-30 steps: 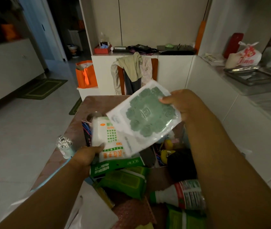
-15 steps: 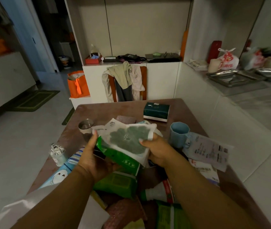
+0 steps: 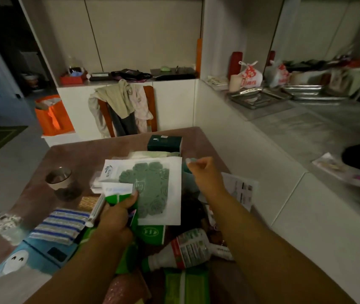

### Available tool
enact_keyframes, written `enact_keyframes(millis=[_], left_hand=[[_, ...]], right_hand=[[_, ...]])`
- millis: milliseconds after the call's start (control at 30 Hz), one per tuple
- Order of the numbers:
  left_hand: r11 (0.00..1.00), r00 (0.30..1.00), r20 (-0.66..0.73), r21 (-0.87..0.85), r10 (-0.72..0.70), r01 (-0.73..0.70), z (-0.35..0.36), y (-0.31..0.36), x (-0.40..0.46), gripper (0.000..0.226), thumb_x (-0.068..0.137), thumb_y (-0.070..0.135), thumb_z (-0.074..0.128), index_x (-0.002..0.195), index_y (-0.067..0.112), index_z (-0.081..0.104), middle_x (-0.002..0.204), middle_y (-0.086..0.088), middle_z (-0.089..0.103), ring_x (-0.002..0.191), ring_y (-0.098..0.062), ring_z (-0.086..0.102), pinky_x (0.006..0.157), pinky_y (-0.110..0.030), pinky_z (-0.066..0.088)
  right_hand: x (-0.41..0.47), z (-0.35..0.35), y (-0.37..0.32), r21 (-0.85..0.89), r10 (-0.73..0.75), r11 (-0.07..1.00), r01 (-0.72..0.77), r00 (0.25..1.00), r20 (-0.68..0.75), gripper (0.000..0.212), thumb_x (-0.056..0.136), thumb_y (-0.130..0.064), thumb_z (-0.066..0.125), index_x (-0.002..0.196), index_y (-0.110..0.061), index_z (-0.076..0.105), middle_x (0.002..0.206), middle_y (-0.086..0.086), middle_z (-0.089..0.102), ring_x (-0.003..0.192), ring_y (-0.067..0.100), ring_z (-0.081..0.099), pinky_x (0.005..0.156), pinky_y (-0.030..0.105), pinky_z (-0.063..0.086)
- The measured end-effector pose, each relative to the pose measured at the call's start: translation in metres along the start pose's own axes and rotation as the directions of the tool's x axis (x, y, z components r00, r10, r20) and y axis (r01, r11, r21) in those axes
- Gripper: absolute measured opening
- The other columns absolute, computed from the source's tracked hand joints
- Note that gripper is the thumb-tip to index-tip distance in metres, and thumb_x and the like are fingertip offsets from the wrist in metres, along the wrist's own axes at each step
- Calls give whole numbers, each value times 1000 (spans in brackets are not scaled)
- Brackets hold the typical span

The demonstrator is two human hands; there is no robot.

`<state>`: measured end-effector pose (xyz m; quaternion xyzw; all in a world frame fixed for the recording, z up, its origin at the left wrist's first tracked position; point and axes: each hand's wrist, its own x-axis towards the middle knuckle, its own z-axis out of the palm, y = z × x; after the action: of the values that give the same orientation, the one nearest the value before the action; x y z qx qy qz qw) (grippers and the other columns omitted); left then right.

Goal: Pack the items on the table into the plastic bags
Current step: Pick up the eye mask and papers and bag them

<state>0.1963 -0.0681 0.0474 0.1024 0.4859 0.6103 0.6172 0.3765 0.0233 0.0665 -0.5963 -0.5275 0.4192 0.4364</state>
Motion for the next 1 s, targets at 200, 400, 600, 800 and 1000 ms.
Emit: enact_keyframes(millis=[200,400,600,800,1000], left_hand=[[999,998,53,-38,25,-23,24,-16,18,25,91,14,56,115,17,63,92,-9,75,90,-32,66,60,-49,59],[998,999,-8,11,54,-54,33,-25,45,22,87,14,60,108,18,65,81,-6,76,91,-33,66,65,-48,58],[1000,999,-37,-2,0,0,29,-35,64,15,86,16,60,99,18,67,82,-8,76,85,-31,67,62,-47,59],[999,998,-68,-47,-6,3,33,-38,62,13,93,11,54,92,19,64,64,-4,74,55,-23,71,42,-41,56],[995,995,-81,-84,-54,47,26,-30,48,11,93,12,54,95,17,63,62,-7,73,66,-30,69,51,-44,58]], right_hand=[[70,-68,53,-351,23,934,-71,990,-141,26,85,-32,65,94,-15,46,98,8,61,81,23,56,62,27,37],[123,-79,104,-663,174,736,-141,985,-15,59,80,-39,71,126,-11,48,121,11,58,106,30,60,77,31,46],[155,-75,131,-866,351,457,-201,936,-32,88,69,-63,69,136,-14,37,133,10,52,122,28,48,102,40,35],[163,-78,124,-911,272,364,-194,958,-95,99,63,-65,72,136,-10,34,132,12,52,123,30,46,100,40,35],[149,-88,99,-909,274,388,-150,961,-42,66,76,-41,73,126,-9,45,117,11,59,102,28,61,68,31,45]])
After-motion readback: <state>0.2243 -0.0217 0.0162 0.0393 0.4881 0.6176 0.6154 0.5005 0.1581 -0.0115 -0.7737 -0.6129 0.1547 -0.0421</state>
